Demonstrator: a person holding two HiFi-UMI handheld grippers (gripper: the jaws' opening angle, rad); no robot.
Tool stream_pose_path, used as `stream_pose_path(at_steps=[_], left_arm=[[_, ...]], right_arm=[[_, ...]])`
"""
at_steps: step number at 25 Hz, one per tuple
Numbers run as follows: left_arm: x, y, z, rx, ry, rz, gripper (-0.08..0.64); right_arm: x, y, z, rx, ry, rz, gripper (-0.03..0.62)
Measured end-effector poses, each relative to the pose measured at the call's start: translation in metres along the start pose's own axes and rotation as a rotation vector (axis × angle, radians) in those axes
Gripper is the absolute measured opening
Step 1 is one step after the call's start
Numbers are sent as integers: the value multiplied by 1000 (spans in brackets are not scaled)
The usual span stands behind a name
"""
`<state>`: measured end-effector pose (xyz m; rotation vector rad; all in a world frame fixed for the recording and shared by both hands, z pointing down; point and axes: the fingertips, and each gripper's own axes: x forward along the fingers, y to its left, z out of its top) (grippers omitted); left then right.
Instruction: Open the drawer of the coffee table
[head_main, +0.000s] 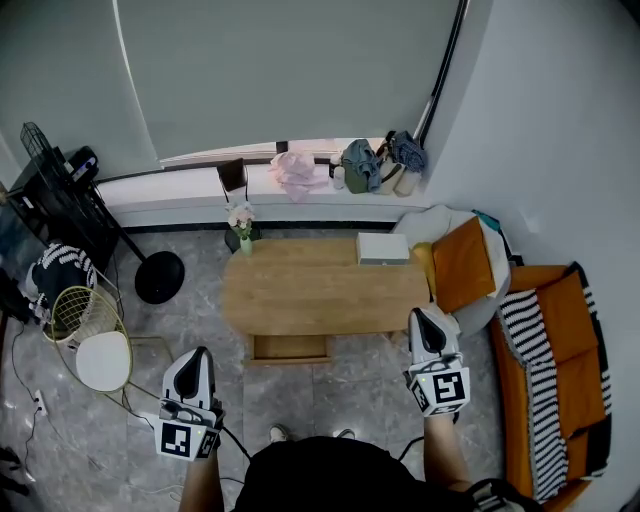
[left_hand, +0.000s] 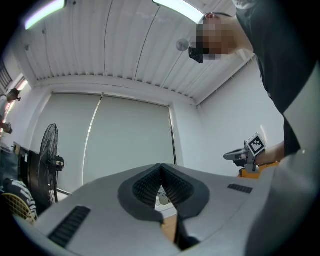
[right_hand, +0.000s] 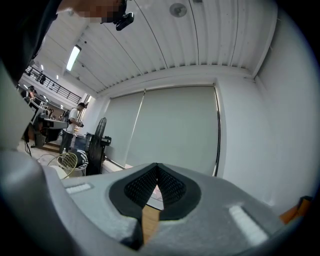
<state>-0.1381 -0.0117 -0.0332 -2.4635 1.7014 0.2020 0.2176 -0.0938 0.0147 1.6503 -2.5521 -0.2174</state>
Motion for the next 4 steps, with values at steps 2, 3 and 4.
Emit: stream_pose_path(at_steps=[2,3,4], left_arm=[[-1,1,0,4,3,-1,8],[-2,2,-1,2,9,2,8],[-4,3,-3,-1,17,6,8]], right_arm=[[0,2,2,-5,1,1,5],[0,3,2,-7,2,1,5],[0,3,3,-8,2,0,5]])
